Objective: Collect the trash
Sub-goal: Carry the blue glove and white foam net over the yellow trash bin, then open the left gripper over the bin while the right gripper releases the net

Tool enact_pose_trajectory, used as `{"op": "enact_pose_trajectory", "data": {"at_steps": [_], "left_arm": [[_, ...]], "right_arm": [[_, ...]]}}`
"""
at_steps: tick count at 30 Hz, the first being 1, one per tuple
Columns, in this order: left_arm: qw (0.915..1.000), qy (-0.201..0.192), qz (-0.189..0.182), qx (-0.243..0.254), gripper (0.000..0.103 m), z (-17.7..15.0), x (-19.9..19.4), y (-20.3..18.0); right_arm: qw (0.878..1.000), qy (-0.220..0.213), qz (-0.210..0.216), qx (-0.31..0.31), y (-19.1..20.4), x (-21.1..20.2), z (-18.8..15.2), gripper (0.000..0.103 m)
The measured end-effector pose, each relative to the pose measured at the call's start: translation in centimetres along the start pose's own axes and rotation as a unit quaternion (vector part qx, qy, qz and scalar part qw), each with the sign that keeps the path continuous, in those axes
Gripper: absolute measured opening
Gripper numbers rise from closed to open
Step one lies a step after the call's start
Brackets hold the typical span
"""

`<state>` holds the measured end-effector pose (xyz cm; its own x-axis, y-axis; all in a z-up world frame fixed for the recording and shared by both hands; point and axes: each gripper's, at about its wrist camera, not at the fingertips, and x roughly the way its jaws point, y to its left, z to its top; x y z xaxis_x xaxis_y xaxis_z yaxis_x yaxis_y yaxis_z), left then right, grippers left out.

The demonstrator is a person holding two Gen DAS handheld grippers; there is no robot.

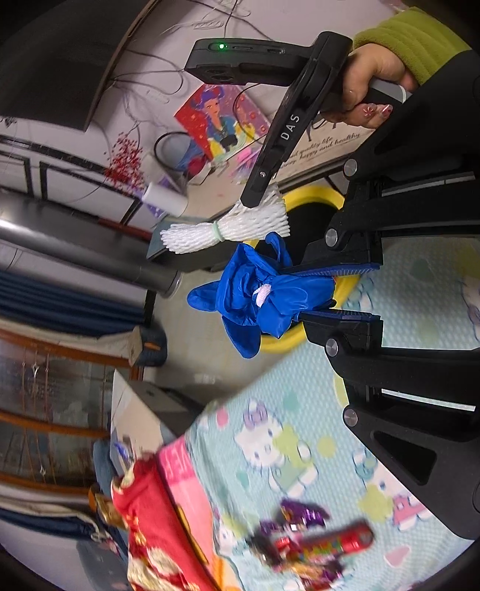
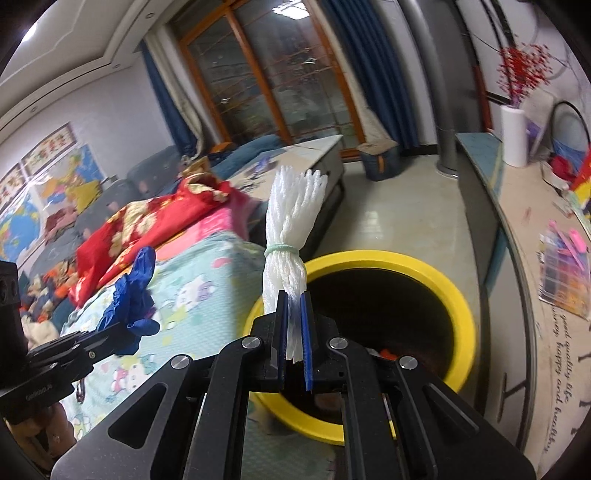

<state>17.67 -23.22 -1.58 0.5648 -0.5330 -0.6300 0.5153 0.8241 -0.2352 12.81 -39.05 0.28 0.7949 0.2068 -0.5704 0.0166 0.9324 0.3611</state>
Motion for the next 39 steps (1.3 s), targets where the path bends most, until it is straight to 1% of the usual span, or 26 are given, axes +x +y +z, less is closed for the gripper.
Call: {"op": "enact_pose_trajectory", "data": {"at_steps": [8, 13, 14, 15, 16, 17, 18, 19, 20, 21, 24, 25, 26, 27, 29, 30, 31, 33, 34, 39], "left_arm": [[0.9993, 0.031, -0.011, 0.018, 0.010, -0.1, 4.3, -1.9], [0.9987, 0.045, -0.010, 0.021, 0.010, -0.3, 6.5, -2.3], [0.9986, 0.048, -0.010, 0.018, 0.012, -0.3, 7.0, -2.2], [0.9987, 0.048, -0.006, 0.017, 0.018, -0.4, 7.2, -2.0], [0.9987, 0.049, -0.001, 0.016, 0.025, -0.4, 7.6, -1.9], [0.9986, 0.050, -0.002, 0.015, 0.043, -0.4, 7.8, -1.8], [0.9987, 0.049, -0.004, 0.011, 0.054, -0.5, 7.9, -1.6], [0.9988, 0.048, -0.008, 0.007, 0.060, -0.6, 7.8, -1.4], [0.9989, 0.046, -0.010, 0.005, 0.070, -0.7, 7.7, -1.3], [0.9992, 0.039, -0.006, 0.004, 0.078, -0.7, 7.4, -1.1], [0.9996, 0.026, -0.006, -0.007, 0.081, -0.8, 6.2, -0.6], [0.9998, 0.019, -0.005, -0.009, 0.083, -0.7, 5.6, -0.4], [0.9998, 0.015, -0.003, -0.009, 0.087, -0.7, 5.2, -0.3], [0.9999, 0.006, 0.001, -0.008, 0.088, -0.7, 4.5, -0.1], [0.9998, -0.009, 0.016, -0.008, 0.089, -0.9, 3.0, 0.5], [0.9996, -0.014, 0.022, -0.009, 0.091, -0.9, 2.4, 0.7], [0.9992, -0.020, 0.031, -0.012, 0.091, -1.0, 1.6, 1.2], [0.9982, -0.028, 0.049, -0.019, 0.091, -1.2, 0.2, 2.1], [0.9973, -0.031, 0.060, -0.026, 0.091, -1.4, -0.6, 2.9], [0.9927, -0.050, 0.095, -0.053, 0.091, -2.2, -3.9, 5.6]], "right_arm": [[0.999, 0.013, -0.033, 0.033, -3.6, 0.4, -1.0, 0.007], [0.998, 0.023, -0.043, 0.045, -4.7, 0.7, -1.6, 0.007], [0.998, 0.025, -0.042, 0.048, -4.9, 0.7, -1.7, 0.008], [0.997, 0.027, -0.044, 0.051, -5.1, 0.9, -1.7, 0.008], [0.997, 0.031, -0.047, 0.052, -5.4, 1.1, -1.7, 0.011], [0.997, 0.033, -0.048, 0.054, -5.6, 1.1, -1.7, 0.015], [0.997, 0.033, -0.050, 0.056, -5.7, 1.1, -1.7, 0.025], [0.996, 0.032, -0.054, 0.058, -5.8, 1.1, -1.8, 0.038], [0.996, 0.031, -0.057, 0.059, -5.9, 1.0, -1.8, 0.042], [0.996, 0.030, -0.058, 0.057, -5.9, 1.0, -1.7, 0.043], [0.996, 0.028, -0.062, 0.053, -5.6, 0.9, -1.7, 0.043], [0.996, 0.026, -0.062, 0.051, -5.4, 0.8, -1.7, 0.043], [0.997, 0.024, -0.065, 0.046, -5.0, 0.7, -1.7, 0.043], [0.997, 0.023, -0.067, 0.041, -4.7, 0.7, -1.6, 0.044], [0.997, 0.017, -0.065, 0.027, -3.7, 0.5, -1.5, 0.048], [0.998, 0.013, -0.065, 0.024, -3.4, 0.5, -1.4, 0.053], [0.998, 0.008, -0.062, 0.018, -2.6, 0.3, -1.3, 0.056], [0.999, 0.002, -0.054, 0.008, -1.5, 0.2, -1.2, 0.057], [0.999, 0.002, -0.046, 0.003, -0.7, 0.3, -1.2, 0.060], [1.000, 0.005, -0.014, -0.019, 2.9, 0.7, -1.1, 0.063]]}}
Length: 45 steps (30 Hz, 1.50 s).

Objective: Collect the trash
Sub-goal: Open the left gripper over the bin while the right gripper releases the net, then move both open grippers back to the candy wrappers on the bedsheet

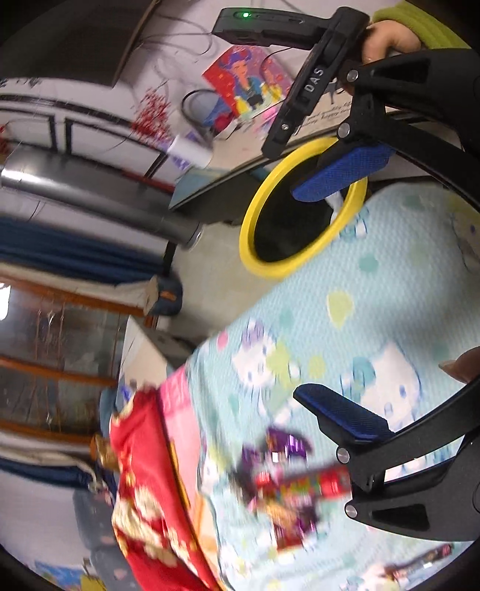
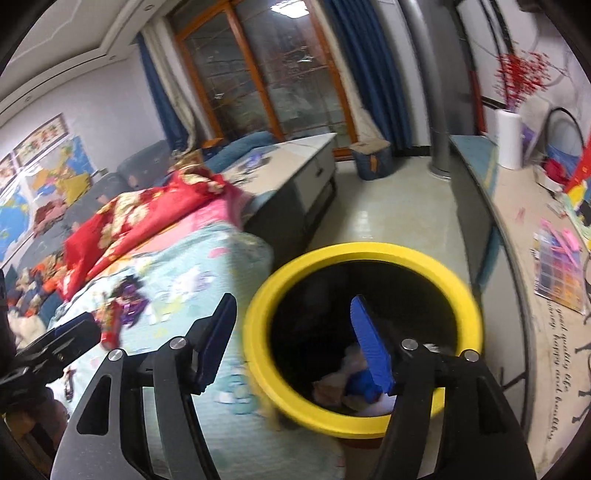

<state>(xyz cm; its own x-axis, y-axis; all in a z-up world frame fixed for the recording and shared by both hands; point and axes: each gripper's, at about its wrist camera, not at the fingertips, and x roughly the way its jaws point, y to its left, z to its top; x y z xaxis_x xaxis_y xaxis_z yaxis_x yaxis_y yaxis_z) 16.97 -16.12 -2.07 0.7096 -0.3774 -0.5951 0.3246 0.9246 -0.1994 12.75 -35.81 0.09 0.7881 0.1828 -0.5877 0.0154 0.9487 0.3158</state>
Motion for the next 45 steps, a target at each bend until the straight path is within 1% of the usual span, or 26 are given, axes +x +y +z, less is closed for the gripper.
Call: {"op": "enact_pose_trajectory", "data": {"at_steps": [3, 5, 13, 18, 24, 30, 38, 41, 45], "left_arm": [[0.9995, -0.017, 0.025, -0.005, 0.091, 0.0, -1.9, 1.8], [0.9991, -0.023, 0.035, -0.009, 0.091, 0.1, -2.8, 2.9], [0.9948, -0.051, 0.080, -0.036, 0.091, -0.8, -6.8, 7.5], [0.9909, -0.066, 0.103, -0.057, 0.091, -1.3, -9.0, 10.2], [0.9858, -0.082, 0.126, -0.074, 0.091, -1.7, -11.1, 12.7], [0.9809, -0.090, 0.141, -0.099, 0.091, -2.1, -12.3, 15.4], [0.9746, -0.094, 0.150, -0.137, 0.091, -2.8, -13.0, 19.4], [0.9723, -0.090, 0.153, -0.152, 0.091, -2.9, -13.0, 20.9], [0.9734, -0.070, 0.157, -0.152, 0.091, -2.9, -11.9, 22.6]], "right_arm": [[1.000, 0.007, 0.022, -0.012, 2.6, 0.5, -0.1, 0.064], [0.999, 0.016, 0.041, -0.026, 4.6, 1.0, -0.2, 0.064], [0.993, 0.028, 0.087, -0.074, 10.9, 1.6, -0.7, 0.064], [0.989, 0.042, 0.105, -0.094, 14.1, 2.3, -0.9, 0.065], [0.985, 0.049, 0.118, -0.119, 17.6, 2.7, -1.0, 0.065], [0.980, 0.056, 0.129, -0.142, 20.8, 3.4, -1.2, 0.065], [0.973, 0.069, 0.138, -0.172, 24.5, 4.7, -2.0, 0.065], [0.969, 0.077, 0.141, -0.187, 25.8, 5.4, -2.5, 0.065], [0.965, 0.092, 0.143, -0.198, 27.0, 7.0, -3.2, 0.065]]}}
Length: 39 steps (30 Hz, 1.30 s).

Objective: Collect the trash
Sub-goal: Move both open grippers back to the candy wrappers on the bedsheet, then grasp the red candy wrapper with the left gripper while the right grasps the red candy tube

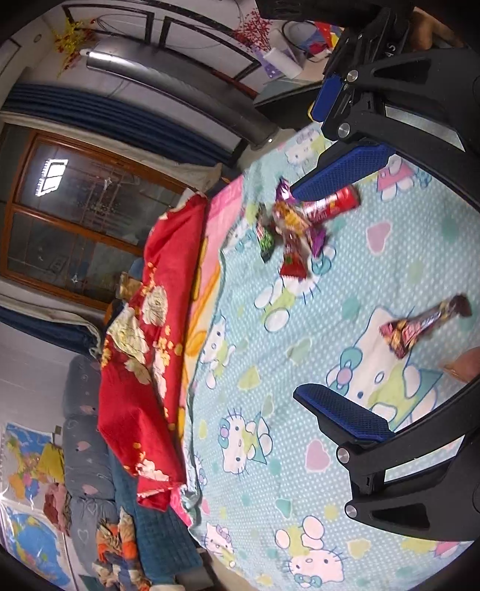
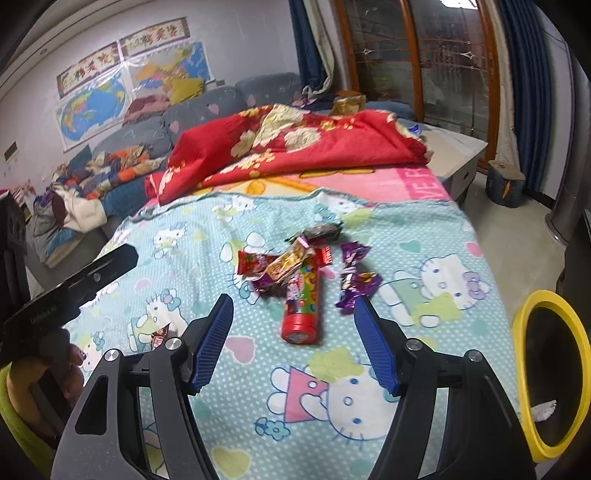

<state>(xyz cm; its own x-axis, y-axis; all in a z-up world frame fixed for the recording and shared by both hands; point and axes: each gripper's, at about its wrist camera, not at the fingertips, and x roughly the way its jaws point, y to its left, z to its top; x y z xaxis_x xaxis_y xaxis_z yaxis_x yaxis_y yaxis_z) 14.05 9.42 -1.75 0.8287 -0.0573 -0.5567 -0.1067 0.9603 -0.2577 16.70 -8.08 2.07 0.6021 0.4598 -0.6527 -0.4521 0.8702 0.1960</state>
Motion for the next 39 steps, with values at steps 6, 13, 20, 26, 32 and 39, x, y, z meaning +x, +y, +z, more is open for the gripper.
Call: {"op": "enact_pose_trajectory", "data": {"at_steps": [6, 13, 20, 26, 32, 39], "left_arm": [[0.9980, 0.047, 0.008, 0.040, 0.091, 0.7, 3.8, 0.5], [0.9912, 0.106, -0.019, 0.078, 0.080, 1.6, 8.6, -0.6], [0.9828, 0.150, -0.047, 0.097, 0.062, 1.9, 12.5, -1.6], [0.9761, 0.177, -0.080, 0.098, 0.058, 1.6, 14.7, -2.5], [0.9713, 0.196, -0.094, 0.097, 0.028, 0.9, 15.9, -2.9], [0.9693, 0.192, -0.112, 0.105, 0.009, 0.2, 14.8, -3.7]], "right_arm": [[1.000, 0.026, -0.001, -0.008, 0.7, 3.6, -0.1, 0.065], [0.999, 0.049, -0.015, 0.007, -0.3, 7.2, -0.1, 0.065], [0.997, 0.073, -0.002, 0.025, -1.5, 9.3, -0.3, 0.057], [0.996, 0.090, 0.008, 0.021, -1.5, 10.2, -0.6, 0.036], [0.996, 0.089, 0.013, 0.023, -1.5, 10.1, -0.9, 0.031], [0.996, 0.089, 0.016, 0.020, -1.3, 9.7, -1.2, 0.031]]}}
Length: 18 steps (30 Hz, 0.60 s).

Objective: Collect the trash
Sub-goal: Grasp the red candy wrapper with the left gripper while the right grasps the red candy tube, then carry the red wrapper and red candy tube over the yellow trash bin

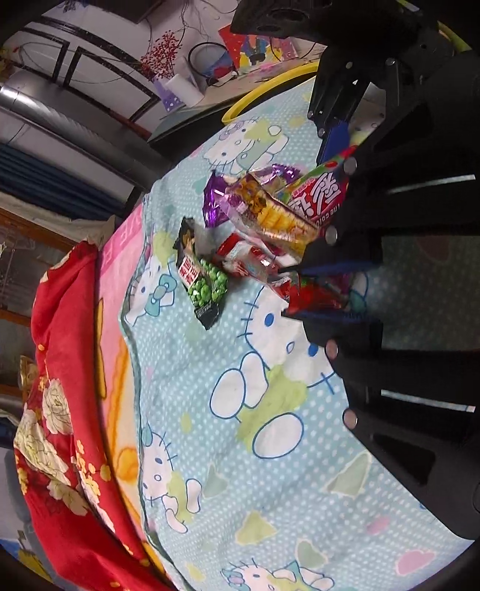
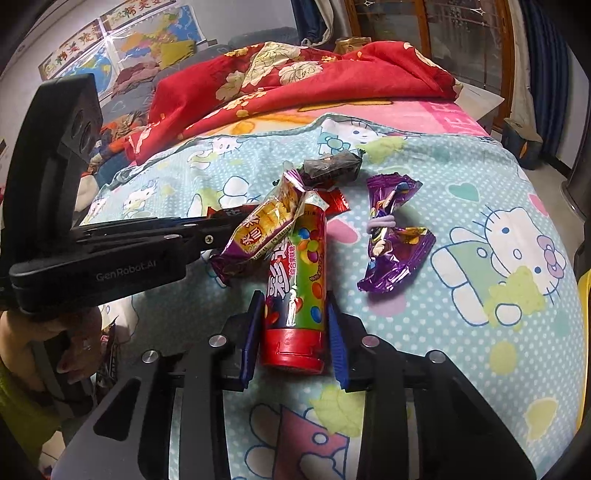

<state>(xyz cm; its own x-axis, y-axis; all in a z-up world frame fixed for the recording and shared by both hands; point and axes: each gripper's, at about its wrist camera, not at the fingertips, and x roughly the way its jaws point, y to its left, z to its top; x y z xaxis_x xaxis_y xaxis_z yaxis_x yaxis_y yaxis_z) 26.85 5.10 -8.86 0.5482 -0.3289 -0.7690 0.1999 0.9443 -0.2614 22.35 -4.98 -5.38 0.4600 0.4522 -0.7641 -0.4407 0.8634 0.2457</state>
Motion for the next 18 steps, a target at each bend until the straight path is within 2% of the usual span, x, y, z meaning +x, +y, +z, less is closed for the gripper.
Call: {"op": "enact_pose_trajectory", "data": {"at_steps": [5, 12, 18], "left_arm": [[0.9999, -0.010, 0.004, -0.010, 0.008, -0.7, -1.4, -0.2], [0.9978, -0.053, 0.012, -0.037, 0.008, -1.7, -5.1, 0.2], [0.9955, -0.070, 0.014, -0.062, 0.008, -3.8, -7.4, 0.5]], "right_arm": [[1.000, 0.002, 0.003, 0.004, 0.1, -0.5, -0.6, 0.031], [1.000, 0.007, 0.009, 0.000, 0.6, -1.7, -1.9, 0.031], [1.000, 0.009, 0.012, 0.000, 0.8, -3.1, -3.3, 0.031]]}}
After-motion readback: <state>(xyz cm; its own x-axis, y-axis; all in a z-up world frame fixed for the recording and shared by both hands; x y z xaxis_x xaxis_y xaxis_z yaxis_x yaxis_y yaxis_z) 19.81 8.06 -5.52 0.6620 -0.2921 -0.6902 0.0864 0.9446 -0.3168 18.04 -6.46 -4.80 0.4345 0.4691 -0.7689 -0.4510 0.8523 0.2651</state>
